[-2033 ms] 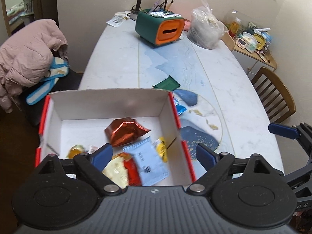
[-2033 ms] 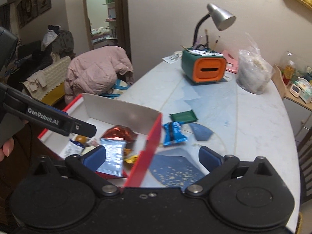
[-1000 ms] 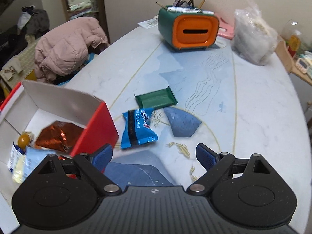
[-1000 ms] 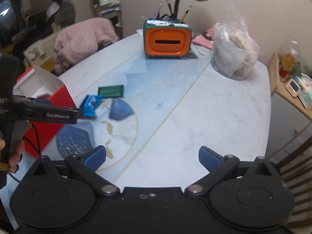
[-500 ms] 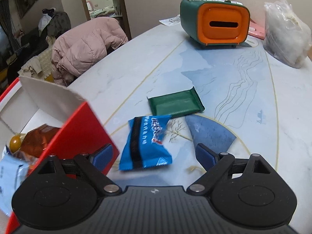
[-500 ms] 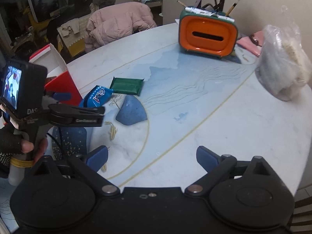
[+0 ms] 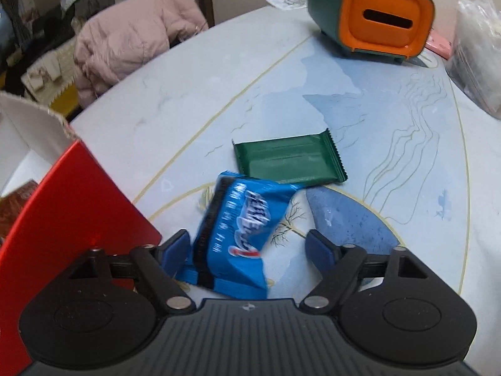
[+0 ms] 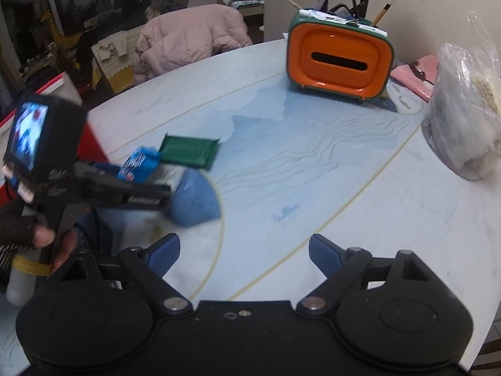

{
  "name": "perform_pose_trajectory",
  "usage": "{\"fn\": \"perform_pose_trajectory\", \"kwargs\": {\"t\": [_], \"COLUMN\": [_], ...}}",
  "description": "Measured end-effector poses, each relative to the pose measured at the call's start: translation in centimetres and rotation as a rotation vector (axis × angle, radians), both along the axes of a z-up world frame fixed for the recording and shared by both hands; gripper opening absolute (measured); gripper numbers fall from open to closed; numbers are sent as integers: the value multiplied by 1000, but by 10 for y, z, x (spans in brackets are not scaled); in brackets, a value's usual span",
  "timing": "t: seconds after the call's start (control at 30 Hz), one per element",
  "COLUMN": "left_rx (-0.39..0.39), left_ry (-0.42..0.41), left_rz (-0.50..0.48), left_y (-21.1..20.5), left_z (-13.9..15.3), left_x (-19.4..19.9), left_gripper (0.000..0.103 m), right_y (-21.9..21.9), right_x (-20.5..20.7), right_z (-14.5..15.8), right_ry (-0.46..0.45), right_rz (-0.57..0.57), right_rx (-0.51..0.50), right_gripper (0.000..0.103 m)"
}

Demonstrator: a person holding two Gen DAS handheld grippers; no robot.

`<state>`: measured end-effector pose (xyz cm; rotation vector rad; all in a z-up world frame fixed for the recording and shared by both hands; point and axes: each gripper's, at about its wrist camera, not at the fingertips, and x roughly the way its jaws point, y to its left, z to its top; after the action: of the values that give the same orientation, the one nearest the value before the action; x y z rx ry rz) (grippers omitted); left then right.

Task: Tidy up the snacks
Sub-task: 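Grasp the blue chocolate bar with the left tool while the right tool grasps the green packet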

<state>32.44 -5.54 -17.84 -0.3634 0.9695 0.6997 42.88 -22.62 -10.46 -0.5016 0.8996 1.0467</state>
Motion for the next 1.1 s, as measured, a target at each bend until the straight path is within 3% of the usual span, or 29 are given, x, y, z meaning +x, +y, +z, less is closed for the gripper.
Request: {"fn": "perform_pose_trajectory", "kwargs": {"t": [0.03,0.1,0.27,0.43,0.67,0.83,1.1], "left_rx": [-11,-10,-55,-87,-2,45,51], "left_ry": [-9,-17,-72,-115,-207,-275,-290], "left_rz": [11,24,40,35,5,-12,-23], "left_y": [3,7,18,15,-6,-10,-10], "left_z": [1,3,6,13,30,37,34], "left_x": [-2,-3,-13,-40,-84,-94,-96], "left_gripper": [70,53,39,39,39,39,39], "right_y": [3,11,36,71,132,176,208], "right_x": [3,10,17,19,8,-6,-16], "right_z": [-1,-2,-4,-9,-30,-53,-70], "right_ry": [-2,-2,-16,-36,-76,-133,-154], "right_rz": [-3,3,70,209,477,650,797], "right_rx": [5,14,23,-6,-87,-173,-227], "right_gripper": [89,88,88,87,86,77,70]}}
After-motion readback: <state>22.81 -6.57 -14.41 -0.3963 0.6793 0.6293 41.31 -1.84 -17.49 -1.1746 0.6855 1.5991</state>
